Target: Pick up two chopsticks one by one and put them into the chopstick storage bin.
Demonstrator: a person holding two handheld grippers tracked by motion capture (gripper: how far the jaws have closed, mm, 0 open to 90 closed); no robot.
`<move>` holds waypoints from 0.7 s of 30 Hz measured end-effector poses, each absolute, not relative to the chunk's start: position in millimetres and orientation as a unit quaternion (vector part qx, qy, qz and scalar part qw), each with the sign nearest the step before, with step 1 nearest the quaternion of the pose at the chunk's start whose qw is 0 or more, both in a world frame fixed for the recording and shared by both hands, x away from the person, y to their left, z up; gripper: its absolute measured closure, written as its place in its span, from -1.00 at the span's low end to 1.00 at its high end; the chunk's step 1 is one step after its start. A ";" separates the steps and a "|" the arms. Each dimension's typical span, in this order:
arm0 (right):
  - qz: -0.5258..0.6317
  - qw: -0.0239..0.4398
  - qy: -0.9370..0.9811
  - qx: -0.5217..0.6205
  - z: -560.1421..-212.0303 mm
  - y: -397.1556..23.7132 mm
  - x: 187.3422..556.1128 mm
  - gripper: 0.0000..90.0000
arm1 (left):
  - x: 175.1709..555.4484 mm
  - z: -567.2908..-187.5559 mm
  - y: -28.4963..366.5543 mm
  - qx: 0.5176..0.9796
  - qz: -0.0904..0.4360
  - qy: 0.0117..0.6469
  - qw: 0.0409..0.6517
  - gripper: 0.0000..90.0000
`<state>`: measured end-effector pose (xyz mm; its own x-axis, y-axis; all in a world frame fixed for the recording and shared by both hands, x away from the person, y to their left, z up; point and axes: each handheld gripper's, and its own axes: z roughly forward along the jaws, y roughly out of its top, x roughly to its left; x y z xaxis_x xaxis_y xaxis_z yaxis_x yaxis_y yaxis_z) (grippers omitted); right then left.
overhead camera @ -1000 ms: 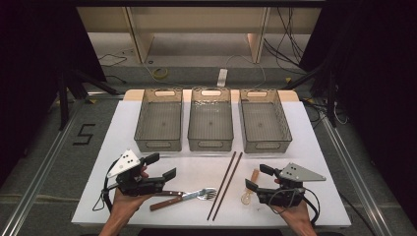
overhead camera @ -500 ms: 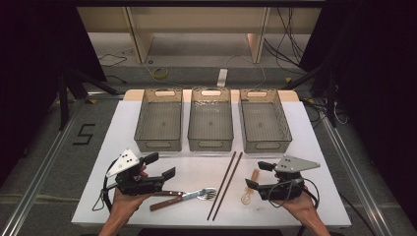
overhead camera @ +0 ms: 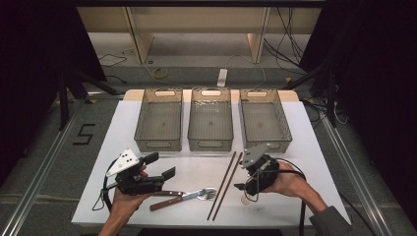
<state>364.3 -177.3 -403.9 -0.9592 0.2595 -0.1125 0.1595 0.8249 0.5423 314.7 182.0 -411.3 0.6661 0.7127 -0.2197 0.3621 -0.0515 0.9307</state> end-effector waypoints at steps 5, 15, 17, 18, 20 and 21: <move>0.245 0.072 0.964 0.072 -409.6 -164.6 373.5 -0.34 | 314.9 -411.3 182.4 0.709 0.152 0.380 0.575 -0.62; 0.182 0.061 0.981 0.021 -431.3 -142.9 389.9 -0.24 | 315.1 -411.4 182.3 0.709 0.151 0.382 0.574 -0.62; 0.166 0.056 0.984 0.018 -436.9 -138.3 394.6 -0.19 | 315.2 -411.4 182.4 0.709 0.151 0.382 0.574 -0.62; 0.162 0.058 0.985 0.013 -438.9 -136.8 396.4 -0.17 | 315.3 -411.4 182.6 0.709 0.151 0.381 0.574 -0.62; 0.158 0.058 0.986 0.007 -440.7 -135.5 398.0 -0.15 | 315.3 -411.4 182.5 0.709 0.151 0.381 0.574 -0.62; 0.153 0.057 0.987 0.001 -442.2 -134.5 399.6 -0.13 | 315.3 -411.4 182.5 0.709 0.152 0.381 0.574 -0.62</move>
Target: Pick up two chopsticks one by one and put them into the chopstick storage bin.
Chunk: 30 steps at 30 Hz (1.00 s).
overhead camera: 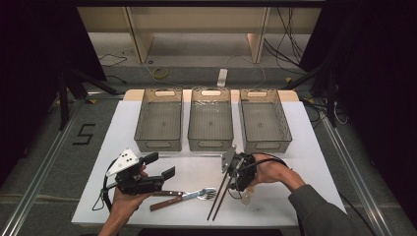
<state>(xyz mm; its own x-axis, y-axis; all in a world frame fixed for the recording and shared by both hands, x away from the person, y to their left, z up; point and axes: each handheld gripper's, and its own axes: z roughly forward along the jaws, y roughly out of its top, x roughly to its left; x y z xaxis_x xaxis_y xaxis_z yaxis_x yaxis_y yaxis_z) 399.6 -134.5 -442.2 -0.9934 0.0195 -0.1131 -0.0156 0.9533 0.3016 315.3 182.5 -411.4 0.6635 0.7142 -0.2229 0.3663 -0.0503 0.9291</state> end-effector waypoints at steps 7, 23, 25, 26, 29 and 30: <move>0.132 0.050 0.990 0.001 -452.5 -134.4 406.6 -0.11 | 315.2 -411.4 182.4 0.709 0.151 0.381 0.574 -0.62; 0.125 0.020 0.992 -0.016 -458.8 -131.3 414.0 -0.10 | 315.5 -411.8 181.4 0.710 0.148 0.381 0.573 -0.62; 0.120 0.018 0.992 -0.020 -458.6 -131.6 413.6 -0.09 | 315.4 -411.6 181.4 0.710 0.149 0.380 0.573 -0.62; 0.115 0.017 0.993 -0.025 -458.2 -131.9 413.3 -0.07 | 315.3 -411.5 181.6 0.710 0.149 0.380 0.573 -0.62; 0.104 0.015 0.994 -0.030 -458.1 -132.1 412.3 -0.05 | 315.5 -411.6 181.8 0.711 0.149 0.381 0.573 -0.62; 0.100 0.014 0.994 -0.033 -457.9 -132.0 412.1 -0.04 | 315.5 -411.7 181.7 0.710 0.149 0.381 0.573 -0.62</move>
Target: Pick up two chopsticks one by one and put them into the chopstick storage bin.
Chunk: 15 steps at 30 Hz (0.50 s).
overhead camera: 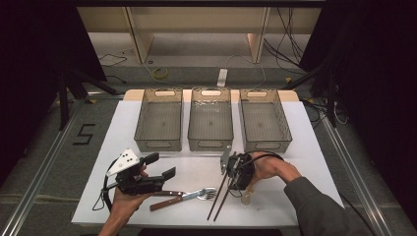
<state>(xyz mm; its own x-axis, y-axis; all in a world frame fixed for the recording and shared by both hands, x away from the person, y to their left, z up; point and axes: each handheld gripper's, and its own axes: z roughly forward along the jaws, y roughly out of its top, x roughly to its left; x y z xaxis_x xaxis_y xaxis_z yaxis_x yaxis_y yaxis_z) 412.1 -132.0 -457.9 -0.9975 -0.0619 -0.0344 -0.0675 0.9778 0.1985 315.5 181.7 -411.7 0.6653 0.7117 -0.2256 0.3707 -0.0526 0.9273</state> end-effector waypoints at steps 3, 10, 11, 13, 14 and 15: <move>0.093 0.013 0.995 -0.037 -457.6 -131.5 411.7 0.01 | 315.4 -411.5 181.6 0.710 0.150 0.381 0.573 -0.62; 0.074 0.011 0.996 -0.049 -455.9 -129.0 408.2 0.23 | 315.5 -411.7 181.5 0.710 0.149 0.381 0.573 -0.62; 0.077 0.013 0.996 -0.051 -456.4 -128.5 407.3 0.26 | 315.5 -411.7 181.3 0.710 0.149 0.381 0.573 -0.62; 0.070 0.012 0.996 -0.062 -455.6 -127.5 406.5 0.32 | 315.4 -411.6 181.0 0.710 0.149 0.381 0.573 -0.62; 0.068 0.012 0.996 -0.065 -455.2 -127.1 405.8 0.35 | 315.4 -411.6 181.0 0.710 0.149 0.381 0.573 -0.62; 0.068 0.012 0.996 -0.065 -455.2 -127.1 405.8 0.35 | 315.5 -411.7 181.2 0.710 0.149 0.381 0.573 -0.62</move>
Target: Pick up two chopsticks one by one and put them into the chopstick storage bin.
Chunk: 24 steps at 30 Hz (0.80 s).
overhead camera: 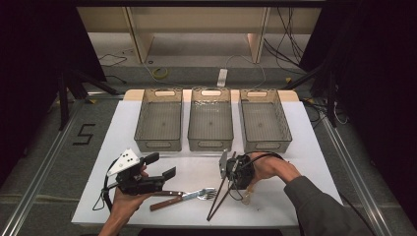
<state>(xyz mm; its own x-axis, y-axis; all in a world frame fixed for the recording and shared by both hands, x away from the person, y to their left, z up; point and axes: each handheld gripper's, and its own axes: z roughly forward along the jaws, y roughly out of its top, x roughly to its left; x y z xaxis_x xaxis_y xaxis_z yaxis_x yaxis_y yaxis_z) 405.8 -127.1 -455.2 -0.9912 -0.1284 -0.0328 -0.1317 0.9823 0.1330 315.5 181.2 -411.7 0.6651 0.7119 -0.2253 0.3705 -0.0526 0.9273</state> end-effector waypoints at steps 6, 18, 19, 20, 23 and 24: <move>0.064 0.013 0.994 -0.084 -454.9 -126.2 401.2 0.52 | 315.7 -411.7 181.4 0.710 0.149 0.382 0.573 -0.62; 0.046 0.020 0.990 -0.130 -454.3 -122.4 394.8 0.73 | 315.8 -411.8 181.7 0.709 0.149 0.383 0.573 -0.62; 0.046 0.020 0.990 -0.130 -454.3 -122.4 394.8 0.73 | 315.8 -411.8 181.5 0.709 0.148 0.383 0.573 -0.62; 0.046 0.020 0.990 -0.133 -454.3 -122.5 394.7 0.74 | 315.8 -411.8 181.5 0.709 0.148 0.382 0.573 -0.62; 0.047 0.019 0.988 -0.147 -454.5 -123.0 395.0 0.78 | 315.9 -411.8 181.6 0.709 0.146 0.383 0.574 -0.62; 0.050 0.020 0.987 -0.150 -454.8 -123.4 394.4 0.80 | 316.0 -411.8 182.0 0.709 0.145 0.383 0.574 -0.62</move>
